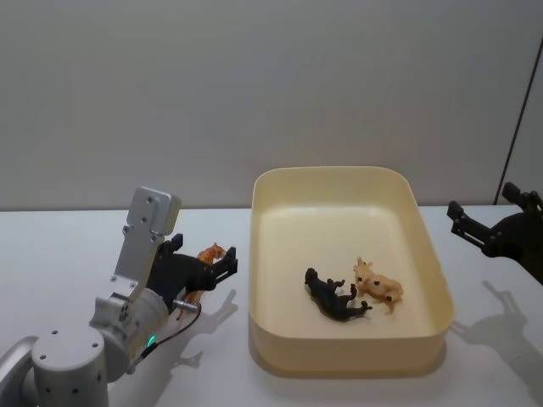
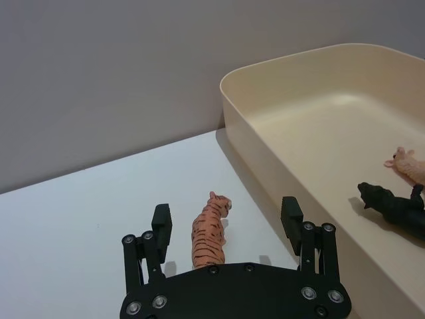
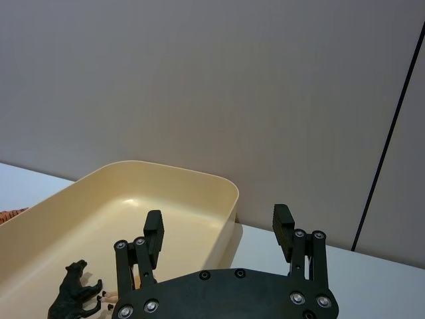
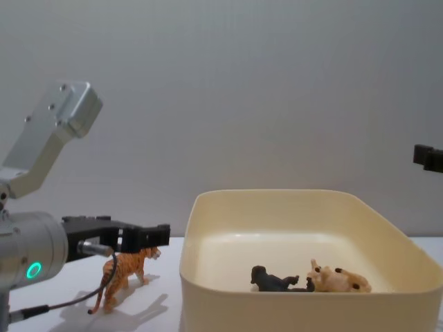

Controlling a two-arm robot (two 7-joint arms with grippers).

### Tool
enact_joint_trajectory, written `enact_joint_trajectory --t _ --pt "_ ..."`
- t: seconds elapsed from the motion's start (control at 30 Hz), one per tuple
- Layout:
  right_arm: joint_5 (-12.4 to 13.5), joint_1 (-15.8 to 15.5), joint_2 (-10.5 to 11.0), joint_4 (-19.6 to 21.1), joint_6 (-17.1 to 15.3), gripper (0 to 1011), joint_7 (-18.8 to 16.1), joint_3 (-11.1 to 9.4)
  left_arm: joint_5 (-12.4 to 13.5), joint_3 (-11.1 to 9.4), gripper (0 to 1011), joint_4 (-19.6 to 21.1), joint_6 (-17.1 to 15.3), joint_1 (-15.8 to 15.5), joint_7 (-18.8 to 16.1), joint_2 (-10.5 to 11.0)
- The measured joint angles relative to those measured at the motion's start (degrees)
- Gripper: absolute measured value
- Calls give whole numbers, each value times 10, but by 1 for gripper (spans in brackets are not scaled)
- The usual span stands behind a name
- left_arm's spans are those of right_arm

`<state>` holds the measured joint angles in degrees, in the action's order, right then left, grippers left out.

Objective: Pick up the toy alternately with two hands and place it into the central storage box.

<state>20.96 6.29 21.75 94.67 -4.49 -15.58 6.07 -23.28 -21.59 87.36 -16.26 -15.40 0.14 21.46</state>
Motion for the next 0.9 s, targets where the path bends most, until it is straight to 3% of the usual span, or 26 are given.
enact_joint_trajectory --t 0.9 --pt "0 -1 0 1 0 1001 0 0 -22 14 1001 -63 -19 -20 23 -9"
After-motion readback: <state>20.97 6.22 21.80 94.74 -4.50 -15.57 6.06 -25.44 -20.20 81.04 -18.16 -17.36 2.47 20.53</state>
